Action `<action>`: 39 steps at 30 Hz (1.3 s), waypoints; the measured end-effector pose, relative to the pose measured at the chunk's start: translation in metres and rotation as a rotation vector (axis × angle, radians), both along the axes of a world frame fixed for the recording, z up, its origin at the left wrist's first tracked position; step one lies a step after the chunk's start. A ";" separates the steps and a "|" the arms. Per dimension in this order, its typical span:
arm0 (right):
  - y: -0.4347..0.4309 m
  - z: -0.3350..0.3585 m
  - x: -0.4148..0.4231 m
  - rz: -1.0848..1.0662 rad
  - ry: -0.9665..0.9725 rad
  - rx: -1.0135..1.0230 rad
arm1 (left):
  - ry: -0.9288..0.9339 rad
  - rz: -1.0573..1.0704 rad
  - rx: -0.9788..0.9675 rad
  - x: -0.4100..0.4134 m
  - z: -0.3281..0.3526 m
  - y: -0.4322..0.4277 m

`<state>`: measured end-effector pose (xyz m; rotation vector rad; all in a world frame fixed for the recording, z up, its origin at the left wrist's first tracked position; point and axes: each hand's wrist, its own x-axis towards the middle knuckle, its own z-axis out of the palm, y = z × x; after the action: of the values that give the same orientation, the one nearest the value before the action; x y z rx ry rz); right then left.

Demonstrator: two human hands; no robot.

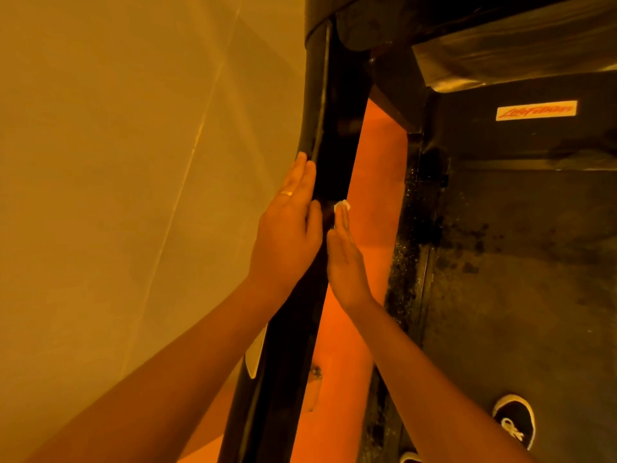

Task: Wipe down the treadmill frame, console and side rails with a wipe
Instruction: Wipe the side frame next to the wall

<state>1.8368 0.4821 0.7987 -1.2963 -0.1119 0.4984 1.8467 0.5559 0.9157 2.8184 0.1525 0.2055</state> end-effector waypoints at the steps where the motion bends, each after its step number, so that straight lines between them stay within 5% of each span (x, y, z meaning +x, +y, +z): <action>1: -0.002 -0.001 -0.008 0.010 -0.002 0.013 | -0.003 -0.004 -0.002 0.000 0.000 0.001; 7: -0.002 -0.001 -0.023 0.007 0.000 -0.010 | 0.003 0.025 -0.044 -0.010 0.005 -0.003; 15: 0.004 0.006 -0.017 -0.070 0.028 -0.034 | 0.060 0.003 -0.106 -0.167 0.004 -0.008; 21: -0.004 0.003 -0.085 -0.045 -0.010 0.027 | 0.031 0.044 -0.086 -0.167 0.001 -0.012; 29: 0.004 0.006 -0.046 -0.081 0.031 -0.050 | 0.025 0.033 -0.050 -0.167 -0.003 -0.009; 39: -0.012 0.011 -0.151 0.028 0.052 -0.017 | -0.036 0.032 -0.039 -0.165 -0.007 -0.008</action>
<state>1.6857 0.4700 0.8097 -1.2986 -0.0829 0.5571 1.6813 0.5475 0.9087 2.7730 0.1912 0.2577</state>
